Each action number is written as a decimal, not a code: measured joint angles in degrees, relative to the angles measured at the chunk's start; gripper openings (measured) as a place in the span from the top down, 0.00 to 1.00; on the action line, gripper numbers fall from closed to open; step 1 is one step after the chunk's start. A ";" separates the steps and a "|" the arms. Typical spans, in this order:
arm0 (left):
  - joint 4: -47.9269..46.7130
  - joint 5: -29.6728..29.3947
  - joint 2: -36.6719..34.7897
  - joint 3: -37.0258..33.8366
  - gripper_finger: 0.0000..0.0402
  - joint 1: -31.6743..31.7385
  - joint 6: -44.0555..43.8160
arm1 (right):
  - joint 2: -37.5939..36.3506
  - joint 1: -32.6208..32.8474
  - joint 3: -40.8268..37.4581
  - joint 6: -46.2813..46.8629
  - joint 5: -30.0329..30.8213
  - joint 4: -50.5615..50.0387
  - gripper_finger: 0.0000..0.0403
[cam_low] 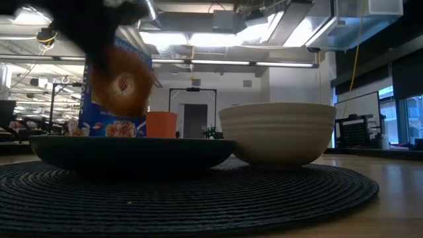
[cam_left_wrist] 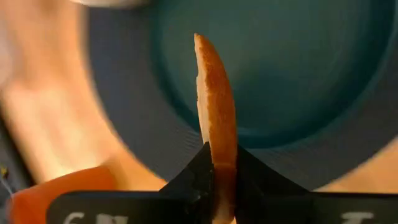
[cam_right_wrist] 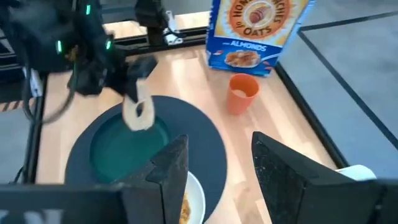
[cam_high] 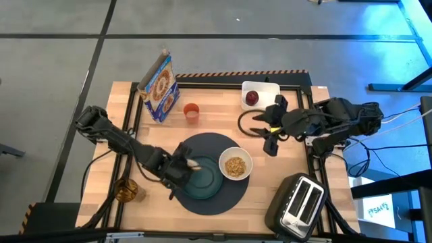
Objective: Arrange a breakfast setting
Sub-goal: Put the bagel on the plate, then put the apple on the plate
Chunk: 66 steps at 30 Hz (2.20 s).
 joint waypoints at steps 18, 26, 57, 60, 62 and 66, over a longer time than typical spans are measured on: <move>10.13 -2.67 -0.05 -7.98 0.91 -2.32 9.65 | 0.04 -5.90 0.00 1.42 -7.11 -0.28 0.58; 9.88 -2.63 -0.07 -7.98 0.67 -2.50 9.94 | 0.04 -5.98 0.00 1.98 -7.36 1.33 0.58; 10.30 -12.66 -25.73 -4.76 0.49 5.64 -42.96 | 11.05 -51.36 -20.41 4.37 -24.33 8.08 0.65; 12.16 -13.38 -26.50 -4.76 0.49 7.03 -42.86 | 14.95 -53.98 -20.83 4.67 -25.03 8.17 0.70; 12.15 -13.45 -26.63 -4.76 0.49 7.93 -42.19 | 16.69 -54.99 -20.80 4.35 -24.93 8.16 0.73; 11.59 -13.38 -26.56 -4.76 0.49 9.52 -38.57 | 20.20 -55.89 -20.76 3.94 -24.07 8.36 0.76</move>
